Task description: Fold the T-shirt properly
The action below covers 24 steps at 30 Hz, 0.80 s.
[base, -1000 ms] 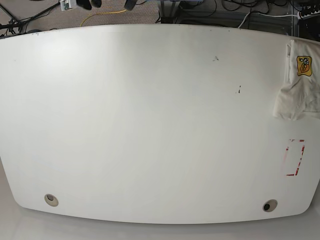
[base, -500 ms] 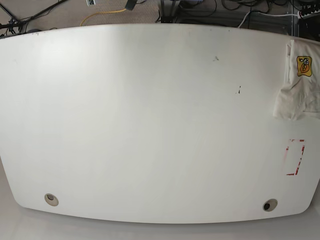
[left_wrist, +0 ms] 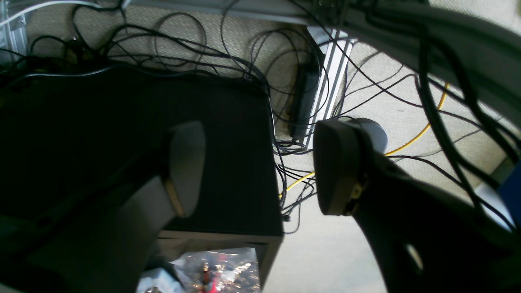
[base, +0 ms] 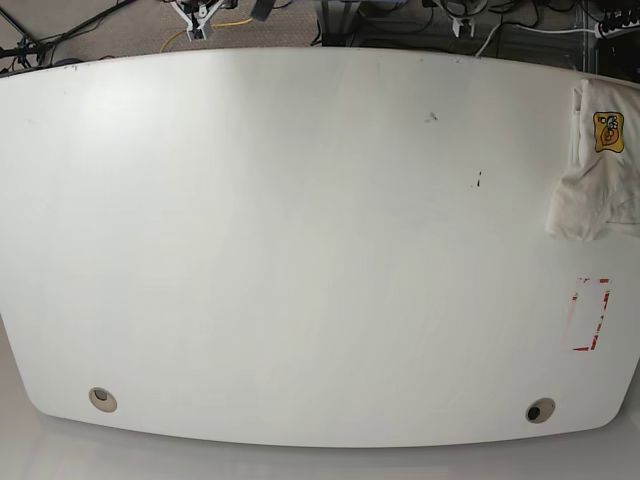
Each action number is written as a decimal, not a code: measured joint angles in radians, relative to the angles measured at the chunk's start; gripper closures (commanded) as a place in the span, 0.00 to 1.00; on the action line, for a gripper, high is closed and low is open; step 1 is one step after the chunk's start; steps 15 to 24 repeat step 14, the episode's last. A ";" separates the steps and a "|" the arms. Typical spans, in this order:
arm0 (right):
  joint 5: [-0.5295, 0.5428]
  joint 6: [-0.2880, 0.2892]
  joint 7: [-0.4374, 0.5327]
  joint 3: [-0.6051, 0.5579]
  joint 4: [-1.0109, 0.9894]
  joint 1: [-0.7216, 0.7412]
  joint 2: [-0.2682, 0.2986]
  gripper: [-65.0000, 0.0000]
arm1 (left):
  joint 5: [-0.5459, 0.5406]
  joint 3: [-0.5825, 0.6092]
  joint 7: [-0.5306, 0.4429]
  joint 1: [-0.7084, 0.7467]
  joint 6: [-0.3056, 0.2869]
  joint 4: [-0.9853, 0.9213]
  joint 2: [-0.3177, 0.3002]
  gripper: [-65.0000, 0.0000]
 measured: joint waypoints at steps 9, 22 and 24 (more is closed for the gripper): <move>-0.106 -0.062 0.000 0.000 -0.100 0.077 -0.018 0.68 | 0.001 0.000 0.122 -0.051 -0.011 -0.003 0.015 0.40; -0.110 -0.066 -0.001 0.000 -0.108 0.075 -0.023 0.68 | 0.000 0.000 0.118 -0.055 -0.007 -0.001 0.013 0.40; -0.110 -0.066 -0.001 0.000 -0.108 0.075 -0.023 0.68 | 0.000 0.000 0.118 -0.055 -0.007 -0.001 0.013 0.40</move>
